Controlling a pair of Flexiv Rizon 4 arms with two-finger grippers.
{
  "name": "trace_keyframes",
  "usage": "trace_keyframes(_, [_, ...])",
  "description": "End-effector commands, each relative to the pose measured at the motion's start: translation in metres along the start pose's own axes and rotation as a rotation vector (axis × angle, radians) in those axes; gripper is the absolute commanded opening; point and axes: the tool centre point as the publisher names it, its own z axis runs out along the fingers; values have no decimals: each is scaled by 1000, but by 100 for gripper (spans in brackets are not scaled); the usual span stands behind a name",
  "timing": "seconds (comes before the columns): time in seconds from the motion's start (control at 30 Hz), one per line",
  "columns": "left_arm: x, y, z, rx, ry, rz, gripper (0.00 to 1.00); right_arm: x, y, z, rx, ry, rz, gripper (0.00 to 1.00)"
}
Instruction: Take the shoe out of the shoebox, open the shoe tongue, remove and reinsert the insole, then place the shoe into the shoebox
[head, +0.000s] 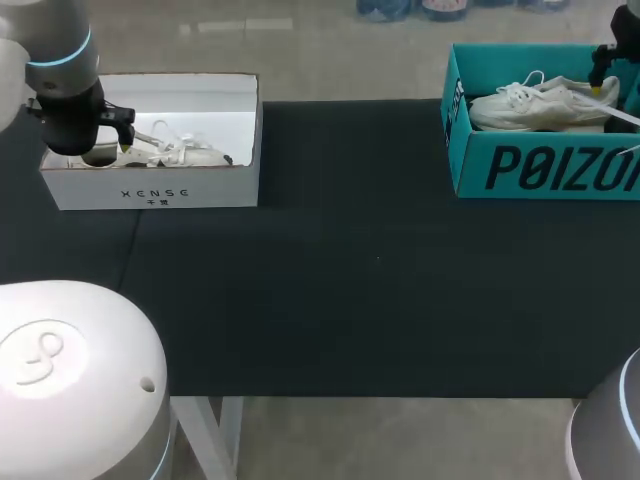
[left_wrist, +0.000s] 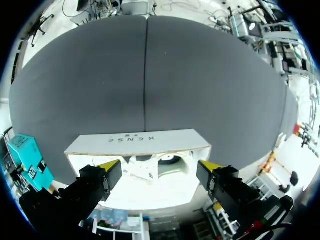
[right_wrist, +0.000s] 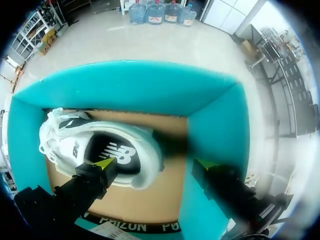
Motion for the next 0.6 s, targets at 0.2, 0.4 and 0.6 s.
trace_keyframes(0.2, [0, -1, -1, -1, 2, 1, 100, -2, 10, 6, 26, 3, 4, 100])
trace_keyframes(0.4, [0, -1, -1, -1, 2, 1, 100, -3, 16, 2, 17, 0, 5, 100])
trace_keyframes(0.6, [0, -1, -1, -1, 2, 1, 100, -3, 17, 1, 18, -5, 2, 37])
